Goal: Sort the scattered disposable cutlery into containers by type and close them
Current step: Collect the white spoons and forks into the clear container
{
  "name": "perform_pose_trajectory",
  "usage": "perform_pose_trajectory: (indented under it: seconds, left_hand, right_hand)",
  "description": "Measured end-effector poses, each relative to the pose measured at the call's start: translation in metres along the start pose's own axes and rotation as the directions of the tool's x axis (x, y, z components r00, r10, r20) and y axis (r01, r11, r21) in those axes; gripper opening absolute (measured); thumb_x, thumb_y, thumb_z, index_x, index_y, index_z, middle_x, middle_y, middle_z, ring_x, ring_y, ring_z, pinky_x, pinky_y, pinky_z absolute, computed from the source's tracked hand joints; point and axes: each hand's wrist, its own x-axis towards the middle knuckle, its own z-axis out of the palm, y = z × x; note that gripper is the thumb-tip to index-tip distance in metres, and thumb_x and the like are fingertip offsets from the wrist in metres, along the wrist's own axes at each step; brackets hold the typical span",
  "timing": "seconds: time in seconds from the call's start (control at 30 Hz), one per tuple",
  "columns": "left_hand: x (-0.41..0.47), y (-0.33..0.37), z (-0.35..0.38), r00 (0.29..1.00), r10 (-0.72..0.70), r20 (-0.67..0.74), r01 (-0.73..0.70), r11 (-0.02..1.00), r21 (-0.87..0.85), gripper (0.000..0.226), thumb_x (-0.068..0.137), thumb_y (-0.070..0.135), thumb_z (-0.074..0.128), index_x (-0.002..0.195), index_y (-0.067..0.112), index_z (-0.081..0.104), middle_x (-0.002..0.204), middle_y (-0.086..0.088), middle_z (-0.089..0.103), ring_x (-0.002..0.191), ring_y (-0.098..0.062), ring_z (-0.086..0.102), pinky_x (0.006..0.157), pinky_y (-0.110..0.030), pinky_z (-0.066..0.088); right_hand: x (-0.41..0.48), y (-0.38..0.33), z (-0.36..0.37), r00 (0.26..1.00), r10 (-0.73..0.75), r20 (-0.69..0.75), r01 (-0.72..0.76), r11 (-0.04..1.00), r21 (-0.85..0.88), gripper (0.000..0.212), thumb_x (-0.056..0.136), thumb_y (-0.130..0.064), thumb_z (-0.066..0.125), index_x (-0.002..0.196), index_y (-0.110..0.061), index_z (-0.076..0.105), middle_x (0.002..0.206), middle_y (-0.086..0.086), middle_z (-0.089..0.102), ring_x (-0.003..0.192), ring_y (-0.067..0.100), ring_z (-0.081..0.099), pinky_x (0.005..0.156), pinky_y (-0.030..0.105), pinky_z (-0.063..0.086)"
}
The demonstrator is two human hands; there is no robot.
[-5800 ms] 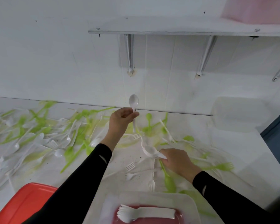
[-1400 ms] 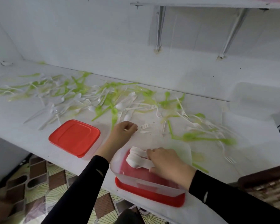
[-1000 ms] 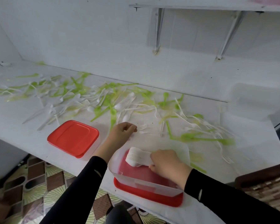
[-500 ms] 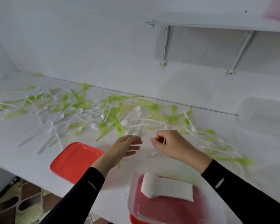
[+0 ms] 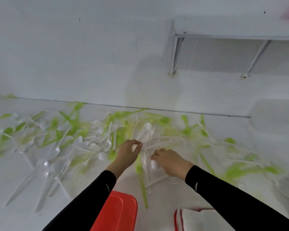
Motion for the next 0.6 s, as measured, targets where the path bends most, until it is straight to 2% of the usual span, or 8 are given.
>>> perform_pose_trajectory:
  seconds: [0.1,0.17,0.2,0.3,0.37,0.43,0.5,0.6]
  left_hand:
    - [0.018,-0.013,0.007,0.995,0.086,0.058,-0.092,0.991,0.096,0.027,0.090,0.011,0.063,0.117,0.011,0.064,0.108,-0.002,0.058,0.100,-0.016,0.053,0.097,-0.030,0.040]
    - [0.024,-0.018,0.010,0.994,0.059,0.094,-0.068,0.992,0.103,0.028,0.089,0.011,0.063,0.117,0.008,0.060,0.106,-0.005,0.058,0.093,-0.017,0.053,0.090,-0.027,0.043]
    - [0.030,-0.021,0.010,0.992,0.053,0.116,-0.066,0.992,0.109,0.025,0.090,0.015,0.064,0.114,0.008,0.061,0.102,-0.004,0.058,0.089,-0.014,0.051,0.084,-0.022,0.041]
    - [0.039,-0.024,0.003,0.990,0.065,0.124,-0.072,0.996,0.051,0.018,0.090,0.026,0.068,0.098,0.010,0.068,0.087,0.003,0.056,0.075,-0.010,0.050,0.070,-0.017,0.036]
    - [0.041,-0.025,-0.009,0.996,0.053,0.078,-0.045,0.994,-0.100,0.017,0.088,0.030,0.071,0.090,0.014,0.066,0.086,0.006,0.056,0.072,-0.005,0.053,0.067,-0.015,0.039]
    - [0.045,-0.025,-0.026,0.999,-0.011,0.043,0.025,0.935,-0.355,0.019,0.088,0.029,0.072,0.086,0.012,0.065,0.098,0.007,0.064,0.083,-0.001,0.060,0.071,-0.007,0.041]
    - [0.048,-0.024,-0.046,0.999,-0.042,0.030,0.051,0.798,-0.600,0.017,0.090,0.029,0.070,0.088,0.012,0.066,0.112,0.009,0.068,0.098,-0.002,0.062,0.088,-0.014,0.043]
    - [0.051,-0.015,-0.078,0.998,-0.061,-0.021,0.019,0.582,-0.813,0.017,0.099,0.019,0.055,0.090,0.009,0.066,0.113,0.002,0.072,0.112,-0.010,0.063,0.098,-0.031,0.045]
  right_hand:
    - [0.000,-0.002,0.001,0.999,-0.023,-0.029,0.020,0.996,-0.092,0.055,0.085,-0.002,0.060,0.137,-0.017,0.049,0.128,0.009,0.050,0.114,0.028,0.051,0.084,0.036,0.043]
    - [-0.001,-0.002,0.003,0.993,-0.063,-0.098,0.048,0.988,-0.148,0.044,0.059,-0.016,0.084,0.100,-0.023,0.070,0.096,0.002,0.062,0.082,0.020,0.062,0.061,0.029,0.047]
    - [0.002,-0.001,0.006,0.994,-0.057,-0.088,0.042,0.986,-0.164,0.041,0.045,-0.022,0.089,0.082,-0.027,0.070,0.083,-0.002,0.061,0.070,0.016,0.061,0.051,0.024,0.044]
    - [0.002,0.004,0.013,0.988,-0.036,-0.153,0.021,0.995,-0.099,0.035,0.043,-0.032,0.088,0.069,-0.031,0.065,0.085,-0.006,0.060,0.073,0.014,0.059,0.053,0.021,0.044]
    - [0.000,0.004,0.012,0.965,-0.039,-0.258,0.029,0.999,-0.042,0.027,0.056,-0.042,0.079,0.076,-0.030,0.066,0.095,-0.006,0.062,0.083,0.015,0.061,0.062,0.023,0.047]
    - [0.006,0.001,0.004,0.934,0.055,-0.352,-0.025,0.996,0.091,0.024,0.068,-0.045,0.061,0.082,-0.026,0.064,0.094,-0.007,0.063,0.081,0.015,0.059,0.071,0.027,0.041]
    - [0.017,-0.003,-0.009,0.903,0.199,-0.381,-0.097,0.958,0.272,0.019,0.073,-0.039,0.052,0.078,-0.021,0.056,0.076,-0.007,0.059,0.067,0.018,0.055,0.072,0.029,0.031]
    - [0.038,-0.010,-0.029,0.889,0.363,-0.281,-0.172,0.831,0.529,0.012,0.083,-0.017,0.051,0.082,-0.019,0.039,0.067,-0.001,0.048,0.062,0.029,0.050,0.063,0.035,0.036]
